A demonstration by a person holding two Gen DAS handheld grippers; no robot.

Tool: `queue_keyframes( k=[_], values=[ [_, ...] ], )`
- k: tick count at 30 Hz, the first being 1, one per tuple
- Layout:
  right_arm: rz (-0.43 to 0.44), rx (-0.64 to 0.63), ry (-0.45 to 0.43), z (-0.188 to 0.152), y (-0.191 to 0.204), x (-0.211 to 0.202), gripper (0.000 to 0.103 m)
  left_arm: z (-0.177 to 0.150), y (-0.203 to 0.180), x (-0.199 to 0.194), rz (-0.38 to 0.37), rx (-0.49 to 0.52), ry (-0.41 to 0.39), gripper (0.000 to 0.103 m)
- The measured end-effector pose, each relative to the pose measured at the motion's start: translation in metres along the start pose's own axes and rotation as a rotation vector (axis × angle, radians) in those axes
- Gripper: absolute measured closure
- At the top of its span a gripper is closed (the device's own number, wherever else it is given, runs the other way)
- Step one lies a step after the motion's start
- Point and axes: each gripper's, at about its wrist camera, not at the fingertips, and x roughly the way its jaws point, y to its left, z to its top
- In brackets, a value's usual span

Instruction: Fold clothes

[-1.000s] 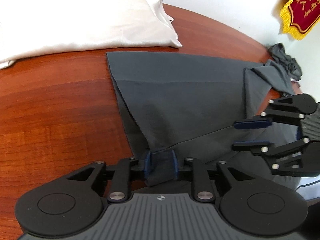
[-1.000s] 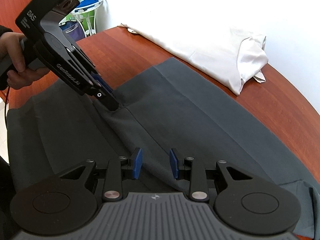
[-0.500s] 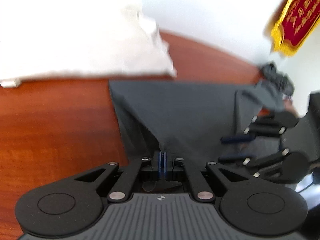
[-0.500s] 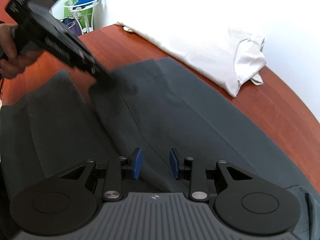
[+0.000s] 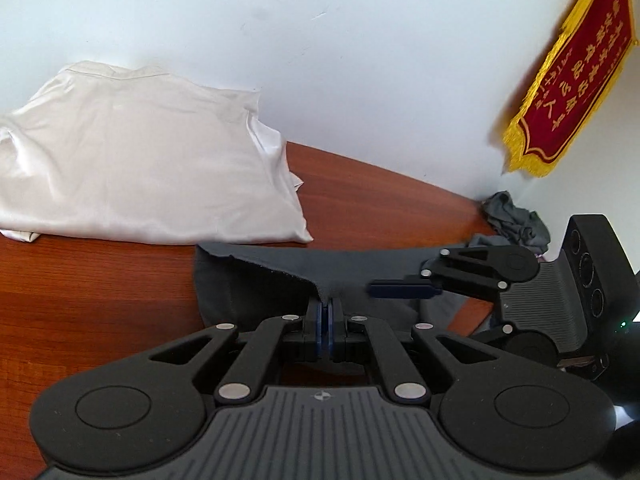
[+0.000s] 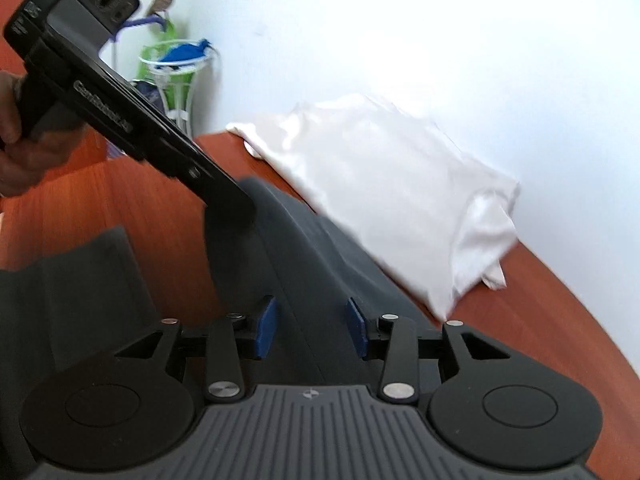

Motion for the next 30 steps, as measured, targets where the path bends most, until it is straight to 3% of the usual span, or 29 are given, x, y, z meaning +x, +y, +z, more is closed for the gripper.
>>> queue_keyframes(
  k=[7, 16, 18, 20, 21, 24, 26, 28, 30],
  values=[
    [0.012, -0.123, 0.002, 0.002, 0.019, 0.012, 0.058, 0.002, -0.001, -0.001, -0.002, -0.003, -0.005, 0.100],
    [-0.017, -0.187, 0.015, 0.001, 0.029, 0.017, 0.062, 0.004, -0.001, -0.006, -0.024, -0.009, -0.012, 0.100],
    [-0.013, -0.191, 0.014, 0.001, 0.028, 0.018, 0.071, 0.006, -0.001, -0.007, -0.022, 0.000, -0.012, 0.100],
    [-0.013, -0.182, 0.021, 0.002, 0.026, 0.018, 0.094, 0.007, -0.003, -0.008, -0.013, 0.020, -0.006, 0.100],
    [-0.013, -0.177, 0.024, 0.003, 0.025, 0.018, 0.096, 0.007, -0.003, -0.009, -0.009, 0.029, -0.003, 0.100],
    [-0.008, -0.163, 0.020, 0.003, 0.022, 0.015, 0.099, 0.008, -0.010, -0.012, 0.027, 0.118, 0.019, 0.099],
    [-0.007, -0.160, 0.022, 0.004, 0.019, 0.011, 0.099, 0.007, -0.021, -0.016, 0.068, 0.242, 0.045, 0.089],
    [-0.001, -0.165, 0.019, 0.004, 0.017, 0.009, 0.099, 0.006, -0.027, -0.016, 0.092, 0.309, 0.057, 0.064],
    [0.008, -0.172, 0.024, 0.005, 0.016, 0.007, 0.099, 0.002, -0.041, -0.017, 0.118, 0.441, 0.069, 0.063]
  ],
)
